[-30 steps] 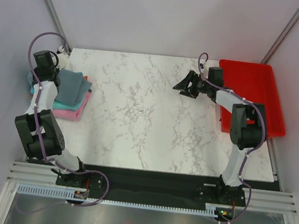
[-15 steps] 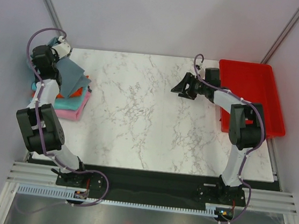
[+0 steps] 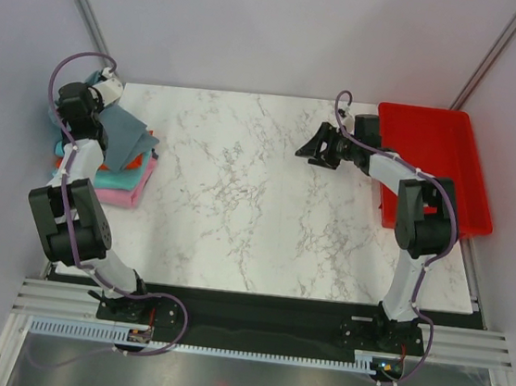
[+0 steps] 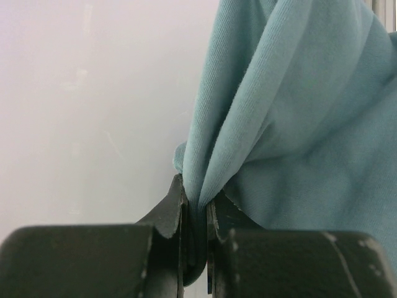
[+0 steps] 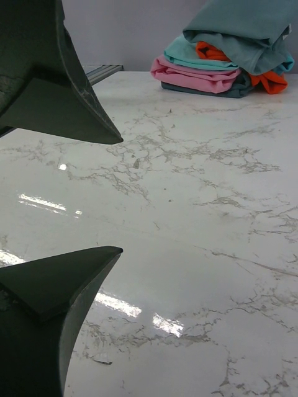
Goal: Fold and stack the t-shirts
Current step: Neatly place the folded tshirt to the corner
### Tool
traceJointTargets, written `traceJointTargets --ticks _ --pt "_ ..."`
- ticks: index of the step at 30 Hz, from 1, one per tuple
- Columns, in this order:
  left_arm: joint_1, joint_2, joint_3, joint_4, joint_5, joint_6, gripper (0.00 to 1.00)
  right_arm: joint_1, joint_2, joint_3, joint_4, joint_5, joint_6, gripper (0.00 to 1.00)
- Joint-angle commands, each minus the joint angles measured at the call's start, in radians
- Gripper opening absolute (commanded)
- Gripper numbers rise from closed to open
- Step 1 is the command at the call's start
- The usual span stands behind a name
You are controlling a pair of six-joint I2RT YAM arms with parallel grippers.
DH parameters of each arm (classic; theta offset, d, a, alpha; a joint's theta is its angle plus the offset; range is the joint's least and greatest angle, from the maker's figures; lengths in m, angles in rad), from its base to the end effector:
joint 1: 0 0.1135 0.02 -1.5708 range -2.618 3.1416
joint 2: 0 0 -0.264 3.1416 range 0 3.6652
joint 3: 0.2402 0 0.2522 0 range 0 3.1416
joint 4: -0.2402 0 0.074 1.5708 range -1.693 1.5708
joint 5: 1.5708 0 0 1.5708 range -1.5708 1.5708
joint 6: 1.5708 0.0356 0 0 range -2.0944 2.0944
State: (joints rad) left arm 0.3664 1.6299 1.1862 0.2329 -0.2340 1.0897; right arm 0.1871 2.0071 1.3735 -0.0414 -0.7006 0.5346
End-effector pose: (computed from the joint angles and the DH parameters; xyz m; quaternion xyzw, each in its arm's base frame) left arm 0.3601 0.1470 0.3033 0.2046 0.7483 0.4833 0.4058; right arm 0.4315 0.1050 0.1928 0.0000 0.8596 0.4330 0.2714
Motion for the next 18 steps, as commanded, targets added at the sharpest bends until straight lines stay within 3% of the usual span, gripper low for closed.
traceJointTargets --ticks 1,13,18 --pt "0.003 -0.053 0.004 0.072 -0.021 -0.004 0.02 0.005 -0.016 0.033 0.012 0.004 -0.015 0.75" --pt "0.0 -0.058 0.012 0.042 -0.011 -0.034 0.02 0.005 -0.031 0.032 0.011 0.007 -0.016 0.76" --pt "0.002 -0.056 0.11 -0.038 0.01 -0.122 0.02 0.005 -0.033 0.025 0.009 0.007 -0.018 0.76"
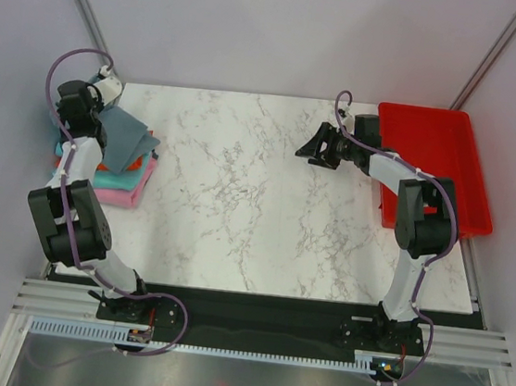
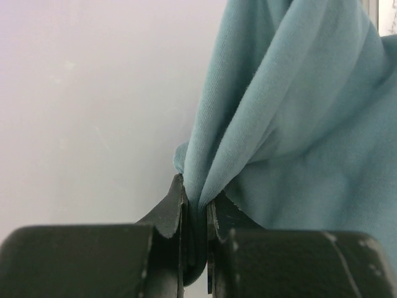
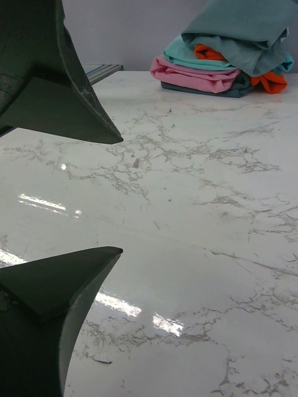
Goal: Fold and stack the t-shirts
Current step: Neatly place the folded tshirt to the corner
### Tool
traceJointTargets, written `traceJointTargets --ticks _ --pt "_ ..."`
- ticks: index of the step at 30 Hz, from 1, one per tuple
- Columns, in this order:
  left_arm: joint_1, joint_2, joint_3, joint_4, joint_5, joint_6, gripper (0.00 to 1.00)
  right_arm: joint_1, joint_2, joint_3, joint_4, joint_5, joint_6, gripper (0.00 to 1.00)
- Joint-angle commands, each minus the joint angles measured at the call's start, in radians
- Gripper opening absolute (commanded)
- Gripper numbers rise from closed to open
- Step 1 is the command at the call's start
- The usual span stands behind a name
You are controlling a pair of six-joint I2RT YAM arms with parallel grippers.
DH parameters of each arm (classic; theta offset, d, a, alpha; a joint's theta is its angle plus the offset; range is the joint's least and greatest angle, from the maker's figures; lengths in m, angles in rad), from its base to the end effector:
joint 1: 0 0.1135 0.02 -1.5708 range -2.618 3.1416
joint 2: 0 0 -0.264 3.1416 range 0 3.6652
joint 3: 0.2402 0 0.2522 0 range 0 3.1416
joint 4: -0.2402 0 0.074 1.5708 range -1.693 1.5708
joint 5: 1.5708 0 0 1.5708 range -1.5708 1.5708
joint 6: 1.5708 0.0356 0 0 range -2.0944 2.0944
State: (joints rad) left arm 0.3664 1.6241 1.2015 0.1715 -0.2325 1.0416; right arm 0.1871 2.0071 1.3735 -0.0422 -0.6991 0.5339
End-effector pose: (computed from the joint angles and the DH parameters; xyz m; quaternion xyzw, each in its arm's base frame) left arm 0.3587 0.1464 0.3044 0.1928 0.7640 0.4640 0.4048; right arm 0.4315 0.1050 0.1928 0.0002 0.8599 0.4323 0.2715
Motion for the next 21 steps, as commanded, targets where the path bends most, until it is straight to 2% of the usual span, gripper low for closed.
traceJointTargets --ticks 1,21 --pt "0.0 -0.055 0.095 0.023 0.009 -0.074 0.02 0.003 -0.028 0.027 0.01 0.006 -0.018 0.76" --pt "-0.006 -0.073 0.121 0.023 0.009 -0.074 0.02 0.003 0.002 0.05 0.011 0.004 0.0 0.76"
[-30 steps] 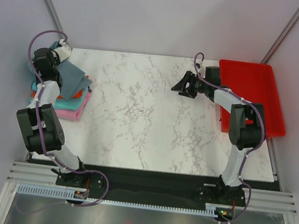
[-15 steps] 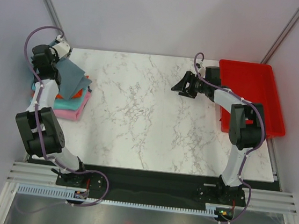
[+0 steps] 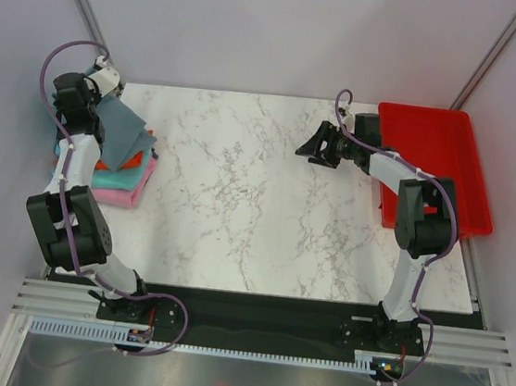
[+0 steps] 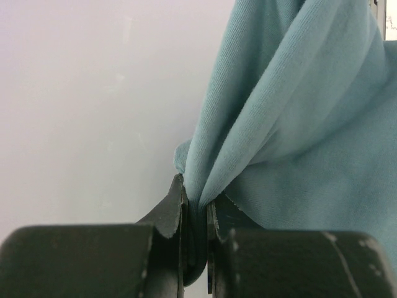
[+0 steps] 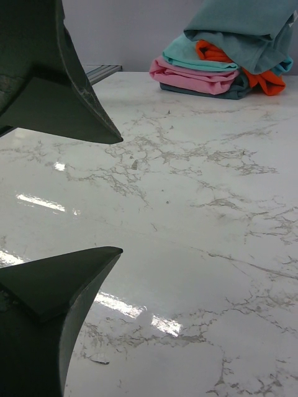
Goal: Fold and stack the t-shirts
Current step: Neatly place the folded tshirt to the corner
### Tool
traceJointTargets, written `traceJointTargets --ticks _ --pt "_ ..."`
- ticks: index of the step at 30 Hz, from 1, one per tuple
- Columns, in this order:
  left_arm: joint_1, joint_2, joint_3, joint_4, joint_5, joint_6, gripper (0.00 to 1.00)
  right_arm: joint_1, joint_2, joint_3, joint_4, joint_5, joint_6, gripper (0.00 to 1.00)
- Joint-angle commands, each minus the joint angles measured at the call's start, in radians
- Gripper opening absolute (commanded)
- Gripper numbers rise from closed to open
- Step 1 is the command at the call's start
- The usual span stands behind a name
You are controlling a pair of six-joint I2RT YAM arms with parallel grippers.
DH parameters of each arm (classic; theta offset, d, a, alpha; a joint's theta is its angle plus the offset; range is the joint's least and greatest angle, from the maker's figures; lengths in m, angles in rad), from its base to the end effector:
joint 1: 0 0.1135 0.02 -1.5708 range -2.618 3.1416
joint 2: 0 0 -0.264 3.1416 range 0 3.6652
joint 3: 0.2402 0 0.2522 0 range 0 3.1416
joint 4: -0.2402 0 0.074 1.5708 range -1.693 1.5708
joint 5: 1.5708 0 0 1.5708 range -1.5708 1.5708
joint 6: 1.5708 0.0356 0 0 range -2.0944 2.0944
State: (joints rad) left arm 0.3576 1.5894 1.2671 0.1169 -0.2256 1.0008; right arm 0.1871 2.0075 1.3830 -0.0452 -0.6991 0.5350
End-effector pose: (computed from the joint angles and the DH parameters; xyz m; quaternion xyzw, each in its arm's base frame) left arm 0.3557 0.1414 0.3346 0.1763 0.7539 0.4617 0.4329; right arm 0.4328 0.1053 0.1953 -0.0005 0.8588 0.4329 0.2738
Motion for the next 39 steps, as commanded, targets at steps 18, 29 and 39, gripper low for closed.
traceJointTargets --ticks 18,29,39 --pt "0.006 -0.025 0.11 0.078 0.002 -0.033 0.02 0.005 0.005 0.042 0.015 0.006 -0.003 0.76" --pt "0.011 -0.006 0.195 -0.71 0.537 -0.346 0.02 0.002 0.023 0.063 0.016 0.0 0.005 0.76" --pt "0.011 -0.006 0.201 -0.715 0.536 -0.346 0.02 0.003 0.03 0.068 0.016 -0.004 0.006 0.76"
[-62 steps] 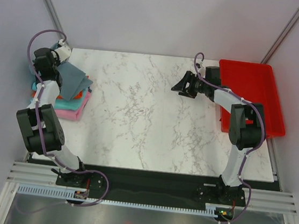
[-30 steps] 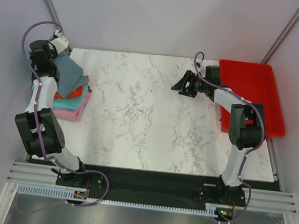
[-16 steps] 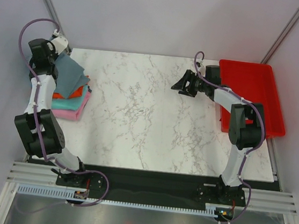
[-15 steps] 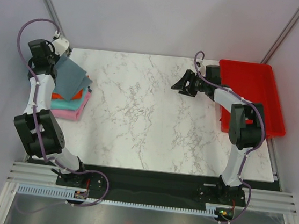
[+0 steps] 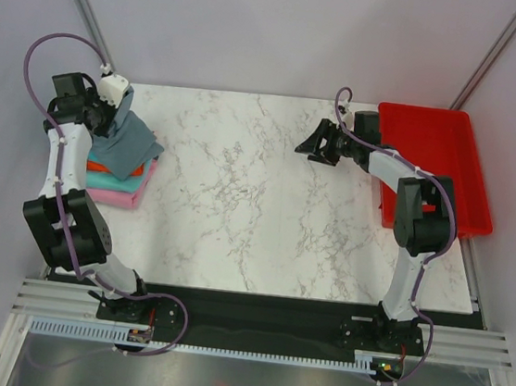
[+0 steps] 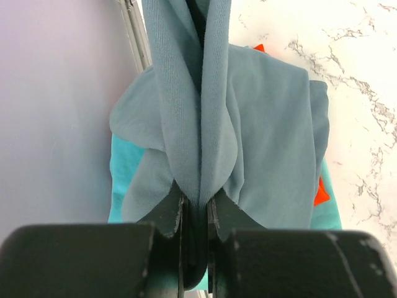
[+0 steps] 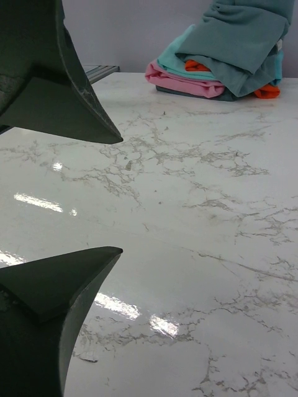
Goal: Fold and stack the t-shirts
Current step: Neatly place the folded tshirt to the corner
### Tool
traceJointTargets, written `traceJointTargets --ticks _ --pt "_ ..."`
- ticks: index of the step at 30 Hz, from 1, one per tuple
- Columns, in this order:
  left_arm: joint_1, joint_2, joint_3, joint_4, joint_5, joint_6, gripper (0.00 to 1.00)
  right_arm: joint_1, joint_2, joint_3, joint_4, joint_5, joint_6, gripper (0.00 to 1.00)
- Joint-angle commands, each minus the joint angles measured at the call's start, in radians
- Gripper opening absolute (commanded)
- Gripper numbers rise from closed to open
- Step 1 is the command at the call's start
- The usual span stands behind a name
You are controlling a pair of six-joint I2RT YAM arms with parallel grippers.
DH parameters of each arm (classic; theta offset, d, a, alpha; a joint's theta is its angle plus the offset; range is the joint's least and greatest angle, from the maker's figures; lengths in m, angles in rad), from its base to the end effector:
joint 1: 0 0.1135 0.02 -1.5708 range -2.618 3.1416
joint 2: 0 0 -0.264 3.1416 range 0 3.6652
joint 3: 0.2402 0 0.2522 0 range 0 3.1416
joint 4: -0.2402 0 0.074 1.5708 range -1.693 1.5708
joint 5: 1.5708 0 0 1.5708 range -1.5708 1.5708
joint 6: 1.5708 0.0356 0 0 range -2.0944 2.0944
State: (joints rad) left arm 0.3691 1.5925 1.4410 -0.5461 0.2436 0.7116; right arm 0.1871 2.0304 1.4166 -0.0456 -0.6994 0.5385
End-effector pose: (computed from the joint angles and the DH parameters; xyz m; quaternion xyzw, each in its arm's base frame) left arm 0.3390 0.1219 0.3300 0.2039 0.8776 0.1215 0.4166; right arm 0.4398 0.1066 0.1960 -0.0010 0.8570 0.4344 0.2774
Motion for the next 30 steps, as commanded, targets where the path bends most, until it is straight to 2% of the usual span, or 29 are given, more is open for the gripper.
traceJointTargets --ticks 1,14,20,27,30 --pt "-0.001 -0.009 0.027 -0.054 0.065 -0.055 0.02 0.002 0.007 0.033 0.015 -0.003 0.002 0.76" --pt "-0.002 0.009 0.039 -0.048 0.042 -0.051 0.02 0.002 0.011 0.044 0.016 -0.003 0.002 0.76" --pt "-0.002 0.014 0.033 -0.008 -0.041 -0.009 0.02 0.003 0.02 0.065 0.027 -0.006 0.012 0.76" --pt "-0.002 0.067 0.026 0.128 -0.3 0.046 0.02 -0.003 0.011 0.062 0.033 -0.026 0.035 0.76" --pt "-0.002 0.067 -0.008 0.158 -0.323 0.058 0.02 -0.011 0.01 0.045 0.038 -0.029 0.037 0.75"
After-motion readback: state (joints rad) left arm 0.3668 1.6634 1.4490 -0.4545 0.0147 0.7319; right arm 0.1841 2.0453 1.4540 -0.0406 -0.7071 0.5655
